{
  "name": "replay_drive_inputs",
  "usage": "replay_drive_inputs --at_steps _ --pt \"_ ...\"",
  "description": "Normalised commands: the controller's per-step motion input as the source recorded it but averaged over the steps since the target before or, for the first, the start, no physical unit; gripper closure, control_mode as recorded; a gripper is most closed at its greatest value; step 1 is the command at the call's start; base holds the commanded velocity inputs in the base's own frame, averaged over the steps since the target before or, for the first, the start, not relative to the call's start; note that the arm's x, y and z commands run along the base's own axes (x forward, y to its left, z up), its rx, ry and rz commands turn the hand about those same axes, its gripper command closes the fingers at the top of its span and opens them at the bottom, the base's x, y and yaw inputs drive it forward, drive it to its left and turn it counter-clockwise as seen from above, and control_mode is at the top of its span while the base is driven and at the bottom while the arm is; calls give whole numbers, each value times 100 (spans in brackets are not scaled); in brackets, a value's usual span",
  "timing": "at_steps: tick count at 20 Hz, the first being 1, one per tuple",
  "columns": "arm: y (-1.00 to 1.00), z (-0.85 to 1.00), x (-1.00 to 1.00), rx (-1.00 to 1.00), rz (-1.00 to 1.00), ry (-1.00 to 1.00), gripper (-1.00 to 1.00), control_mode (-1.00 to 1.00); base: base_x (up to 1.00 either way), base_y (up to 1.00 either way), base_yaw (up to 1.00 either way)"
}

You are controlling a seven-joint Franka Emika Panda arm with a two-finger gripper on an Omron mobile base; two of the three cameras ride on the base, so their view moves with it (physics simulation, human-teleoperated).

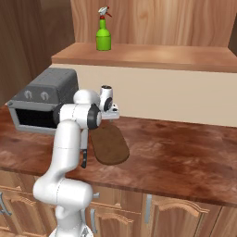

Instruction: Move the cutting board and knife to the sink. Then move spray from the cabinet to the counter.

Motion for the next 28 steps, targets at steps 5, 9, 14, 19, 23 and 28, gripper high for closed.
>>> replay_drive_inputs --at_steps 5,9,14,19,23,28 --pt "-10 -36 -18 0 4 0 -100 -100 0 0 0" --pt "-11 -38 -21 0 4 0 -100 -100 0 0 0" --pt "-34 -39 -29 0 8 0 -100 -100 0 0 0" --pt "-48 -38 -35 0 9 0 -100 -100 0 0 0" --pt "-57 -37 -38 0 9 0 -100 -100 0 0 0" --pt "-58 -41 -42 0 6 -1 -100 -100 0 0 0"
